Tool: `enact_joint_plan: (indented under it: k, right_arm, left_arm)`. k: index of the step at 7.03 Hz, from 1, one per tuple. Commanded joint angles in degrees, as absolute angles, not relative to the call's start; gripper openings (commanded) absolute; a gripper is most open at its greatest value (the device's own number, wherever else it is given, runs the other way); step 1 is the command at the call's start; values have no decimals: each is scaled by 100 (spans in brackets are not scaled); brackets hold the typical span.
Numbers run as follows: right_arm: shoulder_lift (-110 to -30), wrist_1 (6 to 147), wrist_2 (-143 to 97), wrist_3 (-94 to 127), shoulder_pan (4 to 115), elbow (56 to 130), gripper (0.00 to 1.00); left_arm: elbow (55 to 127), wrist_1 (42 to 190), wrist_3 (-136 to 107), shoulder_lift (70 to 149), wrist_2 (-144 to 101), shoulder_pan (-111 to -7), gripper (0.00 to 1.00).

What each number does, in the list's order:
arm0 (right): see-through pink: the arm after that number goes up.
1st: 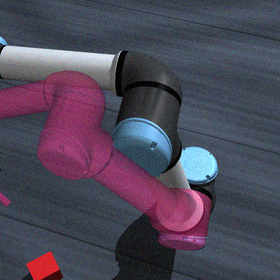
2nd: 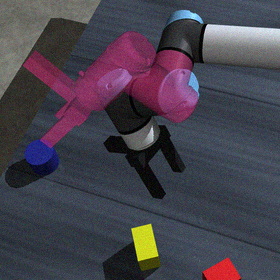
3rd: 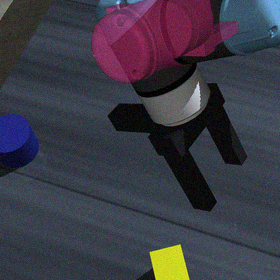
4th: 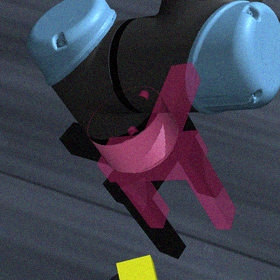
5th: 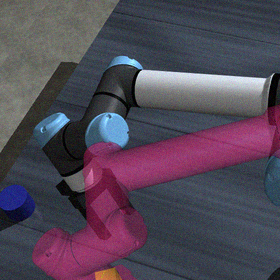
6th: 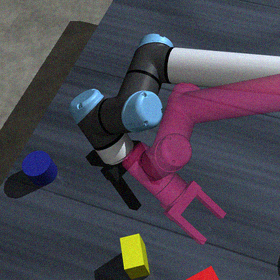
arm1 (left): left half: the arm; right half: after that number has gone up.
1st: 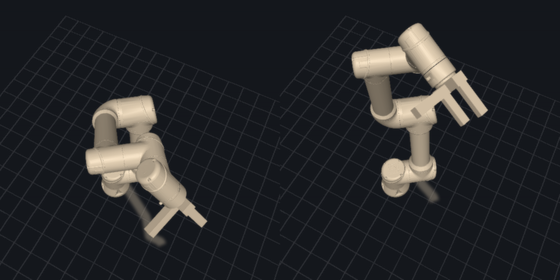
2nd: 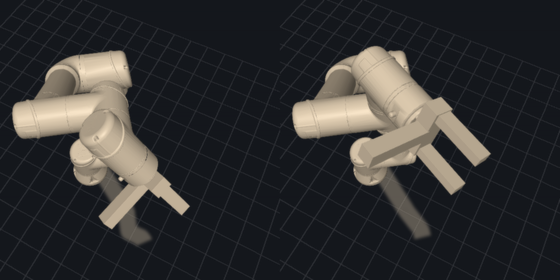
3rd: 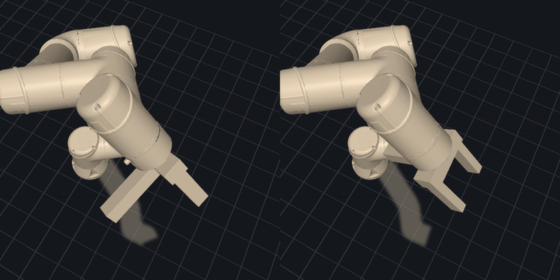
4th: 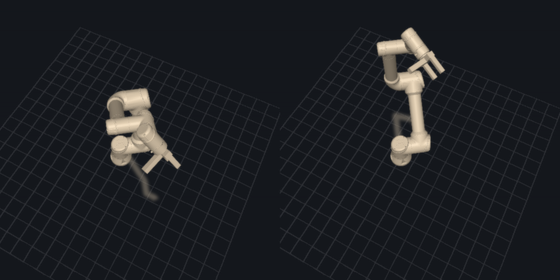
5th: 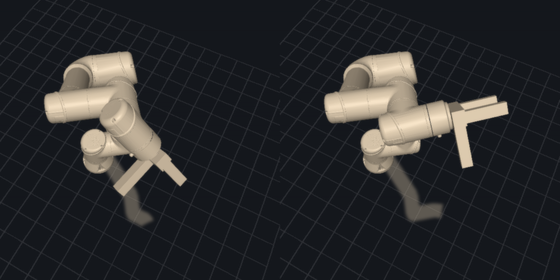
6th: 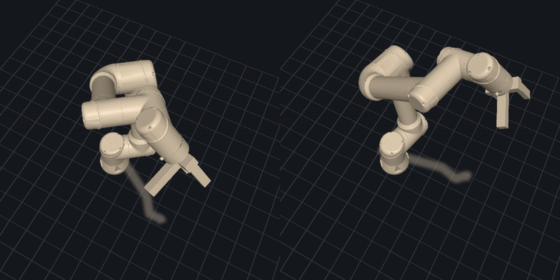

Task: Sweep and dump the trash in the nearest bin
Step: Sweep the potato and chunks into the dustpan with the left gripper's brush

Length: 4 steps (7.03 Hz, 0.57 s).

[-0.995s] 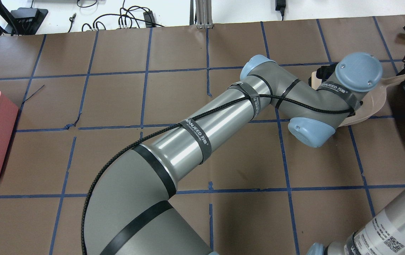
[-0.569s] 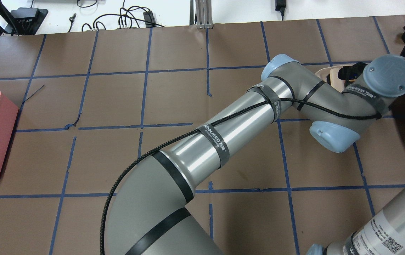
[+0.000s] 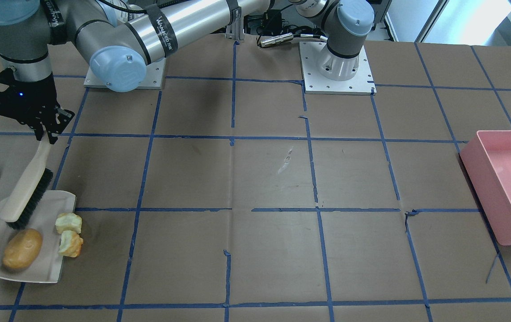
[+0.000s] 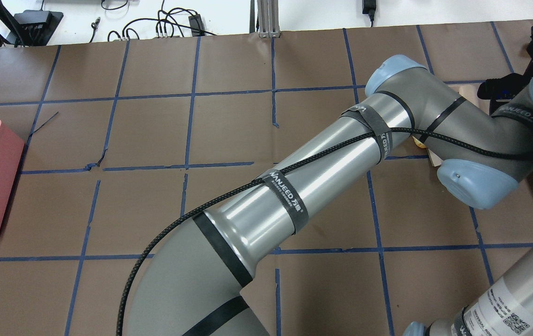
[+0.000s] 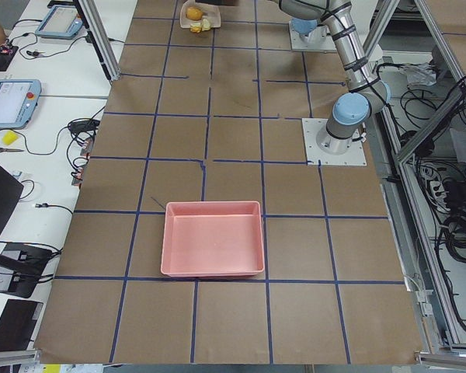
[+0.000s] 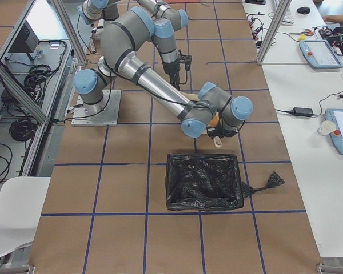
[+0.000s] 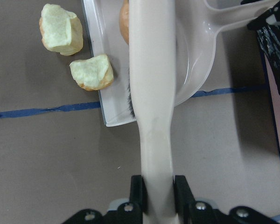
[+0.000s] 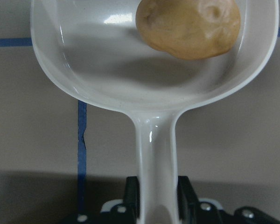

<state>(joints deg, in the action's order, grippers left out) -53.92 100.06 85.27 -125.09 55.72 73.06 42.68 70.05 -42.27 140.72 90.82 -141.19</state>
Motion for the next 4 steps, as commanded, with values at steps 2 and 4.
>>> enact_joint_plan:
  k: [2,4]
  right_arm:
    - [-5388,10011,8517,-12516,5572,7313,0]
    - [-5396,10011,8525,-12524,5572,7313,0]
  left_arm:
    - [5586,7084,-3456,13335,8983,-13117,0]
    - [5897,7005,-3149,13376,8903,-12911,0]
